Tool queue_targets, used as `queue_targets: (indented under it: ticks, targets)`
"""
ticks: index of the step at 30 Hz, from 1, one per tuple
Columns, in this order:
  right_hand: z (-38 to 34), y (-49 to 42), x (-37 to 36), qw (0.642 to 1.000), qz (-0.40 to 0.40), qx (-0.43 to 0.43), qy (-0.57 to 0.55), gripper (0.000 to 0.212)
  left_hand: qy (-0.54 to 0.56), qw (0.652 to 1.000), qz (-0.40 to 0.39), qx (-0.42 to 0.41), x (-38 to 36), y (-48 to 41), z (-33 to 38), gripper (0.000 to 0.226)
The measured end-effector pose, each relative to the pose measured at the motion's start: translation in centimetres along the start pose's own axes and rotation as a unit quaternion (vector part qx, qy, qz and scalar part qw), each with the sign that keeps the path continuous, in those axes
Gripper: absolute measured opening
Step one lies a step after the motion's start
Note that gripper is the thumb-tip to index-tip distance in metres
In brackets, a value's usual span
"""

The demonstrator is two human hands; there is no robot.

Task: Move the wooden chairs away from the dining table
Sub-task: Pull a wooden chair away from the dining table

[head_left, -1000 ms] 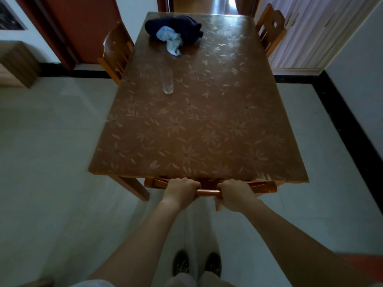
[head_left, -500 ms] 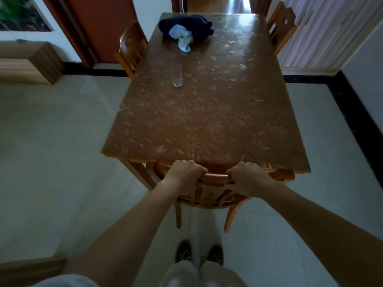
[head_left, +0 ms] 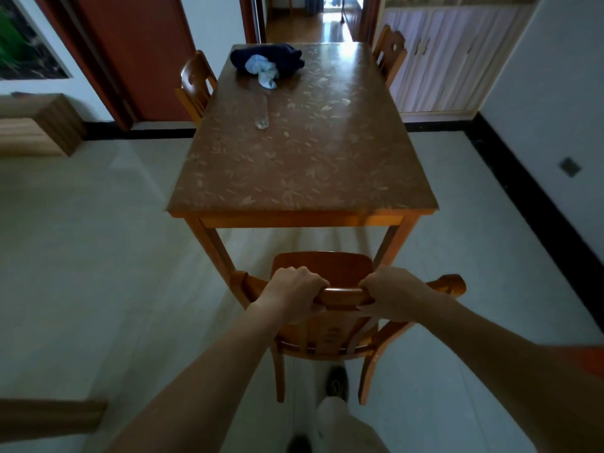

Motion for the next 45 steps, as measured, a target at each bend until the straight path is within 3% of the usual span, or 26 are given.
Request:
queue_targets:
  ticks: [19,45]
  targets:
    - [-12.1,27.6,-13.8,1.000,-0.019,0.013,-0.016,0.014,0.005,1.000,-0.009,0.009,-11.0,23.7,21.4,0.012]
    - [-19.6,41.4,-22.6,1.000,-0.010,-0.022,-0.009,0.022,-0.020,0.999,-0.028,0.030,-19.5,36.1,30.3,0.012]
Point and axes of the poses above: each hand's wrist, its own y-axis away from the middle knuckle, its own x-axis out of the back of the hand, z = x × y, the point moved 8 cm from there along -y, towards the middle knuckle, and after that the axes turned 1 degree about z, right-handed, at the moved point
